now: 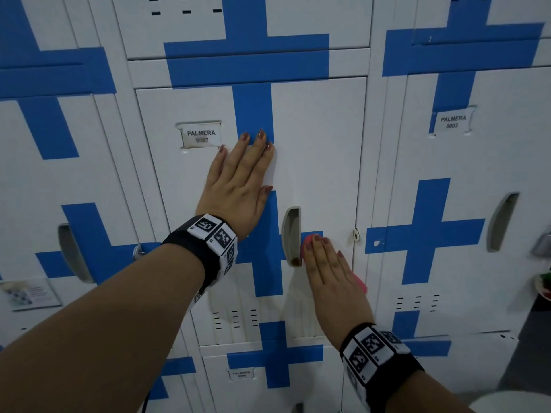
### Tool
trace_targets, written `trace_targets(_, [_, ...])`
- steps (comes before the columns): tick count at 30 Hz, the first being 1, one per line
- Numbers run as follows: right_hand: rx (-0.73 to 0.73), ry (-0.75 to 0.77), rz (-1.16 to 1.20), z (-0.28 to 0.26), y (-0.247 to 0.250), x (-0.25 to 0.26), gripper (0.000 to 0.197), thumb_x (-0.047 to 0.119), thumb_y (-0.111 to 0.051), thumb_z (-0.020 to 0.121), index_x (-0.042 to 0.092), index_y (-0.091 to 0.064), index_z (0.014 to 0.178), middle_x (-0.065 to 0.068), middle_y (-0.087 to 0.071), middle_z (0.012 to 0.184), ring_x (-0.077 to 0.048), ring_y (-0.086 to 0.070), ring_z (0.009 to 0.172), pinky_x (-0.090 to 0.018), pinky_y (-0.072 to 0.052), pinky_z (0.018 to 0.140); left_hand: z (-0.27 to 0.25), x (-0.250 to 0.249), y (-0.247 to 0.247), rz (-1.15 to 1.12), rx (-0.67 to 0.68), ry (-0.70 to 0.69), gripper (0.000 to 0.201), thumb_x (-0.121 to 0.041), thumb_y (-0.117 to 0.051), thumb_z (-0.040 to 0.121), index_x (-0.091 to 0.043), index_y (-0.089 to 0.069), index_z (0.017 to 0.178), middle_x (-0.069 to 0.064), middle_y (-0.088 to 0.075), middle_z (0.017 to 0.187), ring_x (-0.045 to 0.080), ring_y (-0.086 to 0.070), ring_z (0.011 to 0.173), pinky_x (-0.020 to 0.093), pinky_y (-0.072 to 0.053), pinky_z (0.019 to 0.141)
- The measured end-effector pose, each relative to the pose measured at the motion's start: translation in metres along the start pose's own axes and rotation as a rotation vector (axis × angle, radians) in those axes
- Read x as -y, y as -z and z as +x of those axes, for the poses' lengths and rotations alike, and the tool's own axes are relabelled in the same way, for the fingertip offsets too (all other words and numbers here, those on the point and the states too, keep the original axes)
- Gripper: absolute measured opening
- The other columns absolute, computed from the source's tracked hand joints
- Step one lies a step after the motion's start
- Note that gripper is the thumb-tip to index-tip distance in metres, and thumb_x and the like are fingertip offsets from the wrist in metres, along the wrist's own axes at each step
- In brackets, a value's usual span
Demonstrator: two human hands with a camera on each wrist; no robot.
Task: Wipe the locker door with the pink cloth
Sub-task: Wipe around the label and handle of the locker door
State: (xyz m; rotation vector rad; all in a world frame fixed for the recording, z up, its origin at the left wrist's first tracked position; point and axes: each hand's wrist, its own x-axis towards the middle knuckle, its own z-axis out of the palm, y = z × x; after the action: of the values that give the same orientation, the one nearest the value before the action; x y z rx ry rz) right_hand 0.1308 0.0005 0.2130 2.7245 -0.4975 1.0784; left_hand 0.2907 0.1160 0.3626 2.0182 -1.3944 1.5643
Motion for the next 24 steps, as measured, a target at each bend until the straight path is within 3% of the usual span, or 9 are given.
trace_targets(2, [-0.021, -0.021, 0.012, -0.003, 0.0, -0.002, 0.071, 0.003, -0.023, 0.077, 0.002, -0.014, 0.147, -0.014, -0.017, 0.154, -0.026, -0.011, 0.141, -0.041, -0.012, 0.117, 0.0, 0.0, 0.001, -0.004, 0.009, 0.001, 0.06, -0.033, -0.036, 0.097, -0.013, -0.014, 0.149, 0.005, -0.014, 0.157, 0.023, -0.007, 0.144, 0.038, 0.001, 0.116])
trace_targets(4, [-0.014, -0.071, 0.032, -0.007, 0.001, -0.006, 0.078, 0.002, -0.038, 0.075, 0.004, -0.012, 0.148, -0.013, -0.013, 0.155, -0.025, -0.006, 0.142, -0.045, -0.02, 0.112, 0.0, 0.0, 0.002, -0.008, 0.013, 0.001, 0.06, -0.033, -0.035, 0.097, -0.013, -0.013, 0.149, 0.005, -0.013, 0.157, 0.022, -0.007, 0.144, 0.038, 0.001, 0.117])
trace_targets(8, [0.018, -0.186, 0.051, -0.012, 0.005, -0.014, 0.098, 0.001, -0.067, 0.068, 0.005, -0.009, 0.148, -0.015, -0.015, 0.155, -0.021, 0.001, 0.142, -0.046, -0.017, 0.107, -0.001, 0.0, 0.002, -0.011, 0.016, 0.002, 0.06, -0.033, -0.035, 0.097, -0.013, -0.013, 0.149, 0.005, -0.013, 0.157, 0.022, -0.006, 0.144, 0.039, 0.0, 0.117])
trace_targets(11, [-0.038, -0.222, 0.065, -0.011, 0.0, -0.008, 0.09, -0.004, -0.058, 0.069, 0.002, -0.011, 0.146, -0.016, -0.016, 0.153, -0.022, 0.002, 0.143, -0.047, -0.021, 0.106, -0.001, 0.0, 0.002, -0.011, 0.017, 0.003, 0.06, -0.033, -0.035, 0.097, -0.013, -0.013, 0.149, 0.005, -0.013, 0.157, 0.022, -0.006, 0.144, 0.039, -0.001, 0.117])
trace_targets(13, [-0.053, -0.198, 0.051, -0.01, -0.002, -0.002, 0.086, -0.004, -0.052, 0.067, 0.0, -0.016, 0.145, -0.017, -0.017, 0.152, -0.025, -0.007, 0.141, -0.047, -0.027, 0.105, -0.001, 0.0, 0.003, -0.013, 0.018, 0.001, 0.059, -0.033, -0.035, 0.097, -0.013, -0.014, 0.149, 0.005, -0.013, 0.157, 0.022, -0.006, 0.144, 0.039, -0.001, 0.117])
trace_targets(15, [-0.011, -0.124, 0.033, -0.011, -0.005, 0.0, 0.094, 0.0, -0.062, 0.062, -0.001, -0.018, 0.145, -0.018, -0.02, 0.152, -0.028, -0.012, 0.14, -0.049, -0.029, 0.103, 0.0, 0.0, 0.003, -0.014, 0.024, 0.0, 0.059, -0.033, -0.034, 0.097, -0.012, -0.014, 0.149, 0.005, -0.013, 0.157, 0.022, -0.006, 0.144, 0.04, -0.002, 0.117])
trace_targets(17, [0.041, -0.038, 0.001, -0.014, -0.01, 0.0, 0.105, 0.002, -0.071, 0.057, 0.001, -0.015, 0.146, -0.016, -0.017, 0.153, -0.028, -0.006, 0.142, -0.05, -0.024, 0.104, 0.0, -0.001, 0.003, -0.013, 0.026, -0.001, 0.059, -0.033, -0.034, 0.097, -0.012, -0.014, 0.149, 0.006, -0.013, 0.157, 0.023, -0.007, 0.144, 0.04, -0.002, 0.117])
trace_targets(21, [0.062, 0.167, -0.068, -0.02, -0.017, -0.012, 0.082, -0.005, -0.027, 0.068, 0.004, -0.011, 0.147, -0.012, -0.002, 0.156, -0.026, -0.008, 0.142, -0.047, -0.019, 0.109, 0.0, -0.001, 0.003, -0.012, 0.022, -0.003, 0.059, -0.032, -0.035, 0.097, -0.012, -0.015, 0.149, 0.006, -0.014, 0.157, 0.023, -0.006, 0.144, 0.039, 0.0, 0.117])
trace_targets(24, [0.091, 0.233, -0.092, -0.019, -0.011, -0.027, 0.077, -0.003, -0.022, 0.071, 0.006, -0.012, 0.147, -0.012, -0.011, 0.156, -0.025, -0.013, 0.141, -0.039, -0.014, 0.117, 0.0, -0.001, 0.003, -0.012, 0.022, -0.001, 0.059, -0.033, -0.035, 0.097, -0.012, -0.015, 0.149, 0.006, -0.014, 0.157, 0.023, -0.007, 0.144, 0.039, 0.0, 0.117])
